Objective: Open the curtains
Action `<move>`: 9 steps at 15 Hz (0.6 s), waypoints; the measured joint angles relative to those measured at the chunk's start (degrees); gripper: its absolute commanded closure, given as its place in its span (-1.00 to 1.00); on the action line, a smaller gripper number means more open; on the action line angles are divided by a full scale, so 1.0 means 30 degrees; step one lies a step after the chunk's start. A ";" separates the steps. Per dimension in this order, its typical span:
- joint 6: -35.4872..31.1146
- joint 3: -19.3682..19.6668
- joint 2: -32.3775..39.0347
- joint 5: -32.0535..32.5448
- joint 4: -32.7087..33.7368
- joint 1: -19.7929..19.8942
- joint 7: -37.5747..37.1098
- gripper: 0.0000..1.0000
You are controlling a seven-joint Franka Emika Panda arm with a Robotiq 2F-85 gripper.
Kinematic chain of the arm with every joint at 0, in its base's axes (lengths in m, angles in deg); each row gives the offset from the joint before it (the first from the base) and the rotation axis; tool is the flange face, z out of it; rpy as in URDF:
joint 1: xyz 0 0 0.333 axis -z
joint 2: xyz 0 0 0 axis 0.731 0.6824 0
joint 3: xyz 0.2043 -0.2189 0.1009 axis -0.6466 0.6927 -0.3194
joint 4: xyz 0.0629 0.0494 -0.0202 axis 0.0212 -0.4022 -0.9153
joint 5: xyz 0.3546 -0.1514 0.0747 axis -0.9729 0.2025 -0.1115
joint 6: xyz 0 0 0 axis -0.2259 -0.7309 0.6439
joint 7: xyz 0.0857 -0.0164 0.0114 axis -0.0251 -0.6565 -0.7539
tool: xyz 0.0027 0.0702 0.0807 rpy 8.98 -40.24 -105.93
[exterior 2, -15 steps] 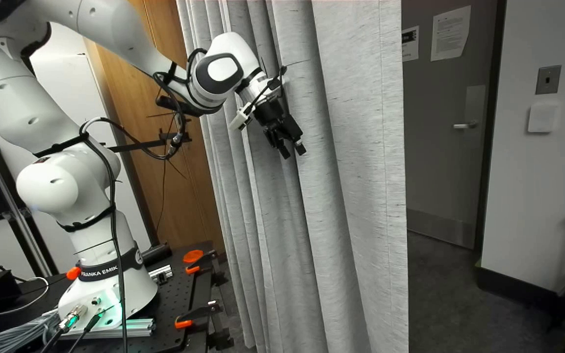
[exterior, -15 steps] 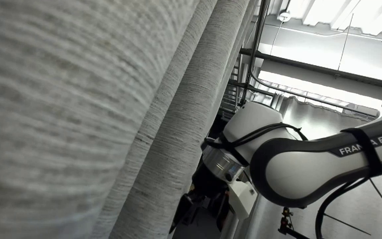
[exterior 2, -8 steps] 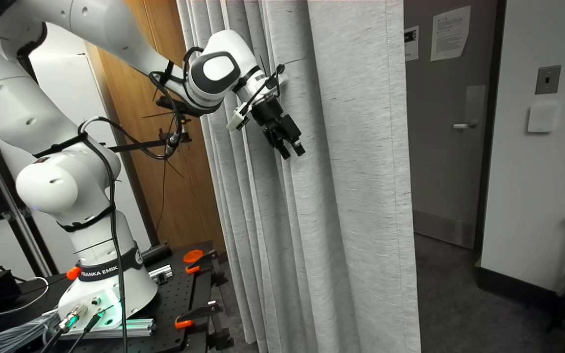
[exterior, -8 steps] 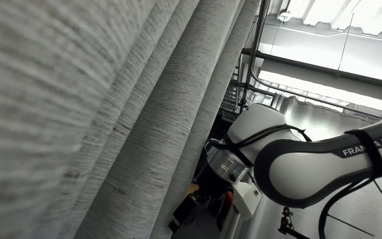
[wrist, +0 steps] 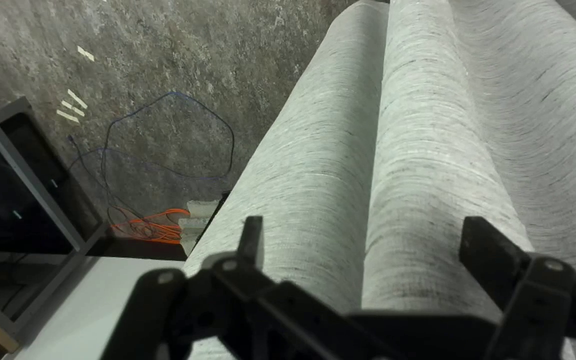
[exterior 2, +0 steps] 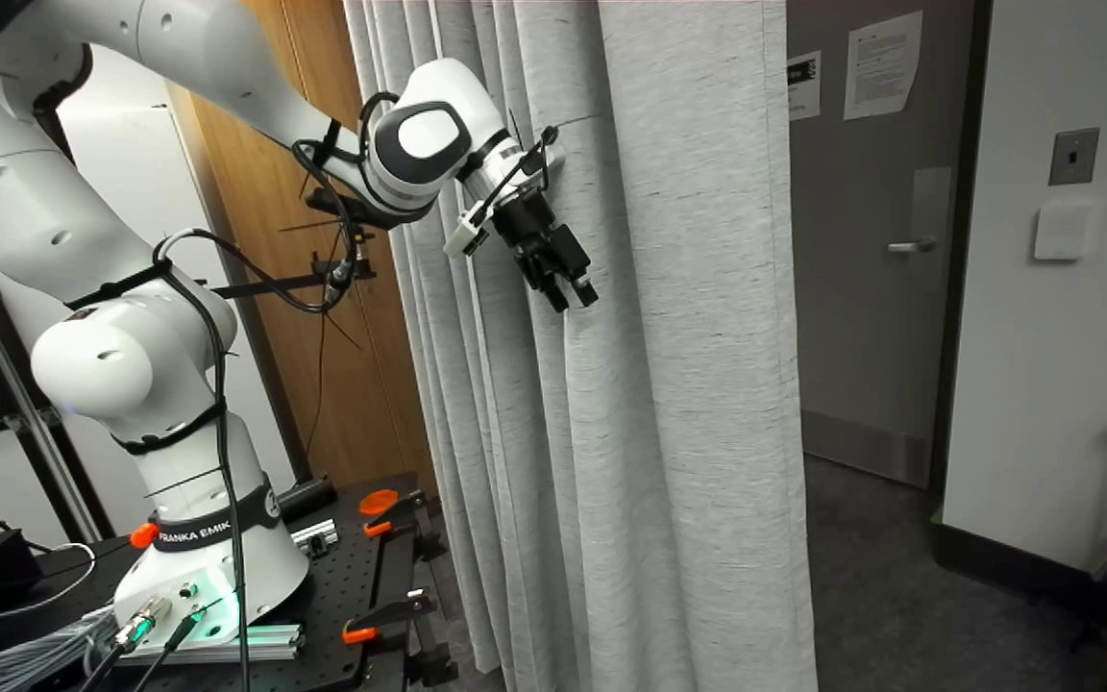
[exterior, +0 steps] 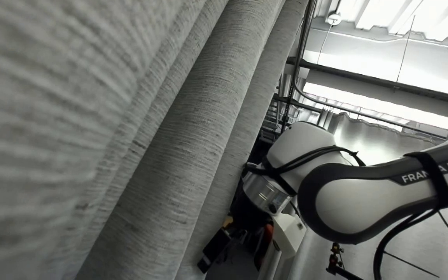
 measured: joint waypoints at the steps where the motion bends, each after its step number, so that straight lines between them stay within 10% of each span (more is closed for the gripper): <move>1: 0.0000 -0.0001 0.0000 0.0000 0.0000 0.0000 0.0000 -1.00; 9: -0.1794 0.2087 0.0886 0.0136 -0.0034 0.1525 0.0633 -1.00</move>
